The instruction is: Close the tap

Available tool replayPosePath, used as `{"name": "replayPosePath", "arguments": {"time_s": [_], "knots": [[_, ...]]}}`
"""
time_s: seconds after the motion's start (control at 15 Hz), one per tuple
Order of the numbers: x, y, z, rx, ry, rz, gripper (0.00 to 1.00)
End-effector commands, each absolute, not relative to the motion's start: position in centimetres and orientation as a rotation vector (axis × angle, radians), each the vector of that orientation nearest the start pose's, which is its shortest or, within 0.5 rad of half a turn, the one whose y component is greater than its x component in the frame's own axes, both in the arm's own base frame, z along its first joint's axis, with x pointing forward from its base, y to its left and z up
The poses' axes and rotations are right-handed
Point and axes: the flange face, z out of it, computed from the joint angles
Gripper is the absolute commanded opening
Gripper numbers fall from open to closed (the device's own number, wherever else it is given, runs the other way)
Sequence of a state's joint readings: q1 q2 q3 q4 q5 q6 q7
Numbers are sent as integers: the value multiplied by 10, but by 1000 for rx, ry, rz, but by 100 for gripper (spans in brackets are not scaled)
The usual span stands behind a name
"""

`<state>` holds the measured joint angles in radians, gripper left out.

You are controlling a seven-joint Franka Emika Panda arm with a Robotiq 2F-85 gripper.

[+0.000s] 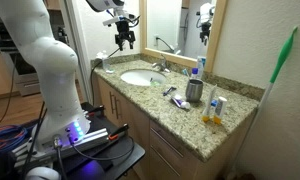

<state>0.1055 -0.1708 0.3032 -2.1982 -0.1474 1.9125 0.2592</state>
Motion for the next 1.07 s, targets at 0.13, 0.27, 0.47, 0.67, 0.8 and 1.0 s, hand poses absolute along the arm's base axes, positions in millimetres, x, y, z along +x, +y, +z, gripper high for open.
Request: {"name": "replayPosePath", "arguments": {"time_s": [0.13,0.27,0.47,0.67,0.8,1.0], "knots": [[454,191,447,-3289,-210,-31,100],[460,255,477,-3235,-120,-180,100],[468,301,518,-3170,32,-378,100],[452,288,509,-3192,-39,-352,100],[456,280,504,-3201,-22,-334,100],[499,239,468,-3180,176,-242,100]]}}
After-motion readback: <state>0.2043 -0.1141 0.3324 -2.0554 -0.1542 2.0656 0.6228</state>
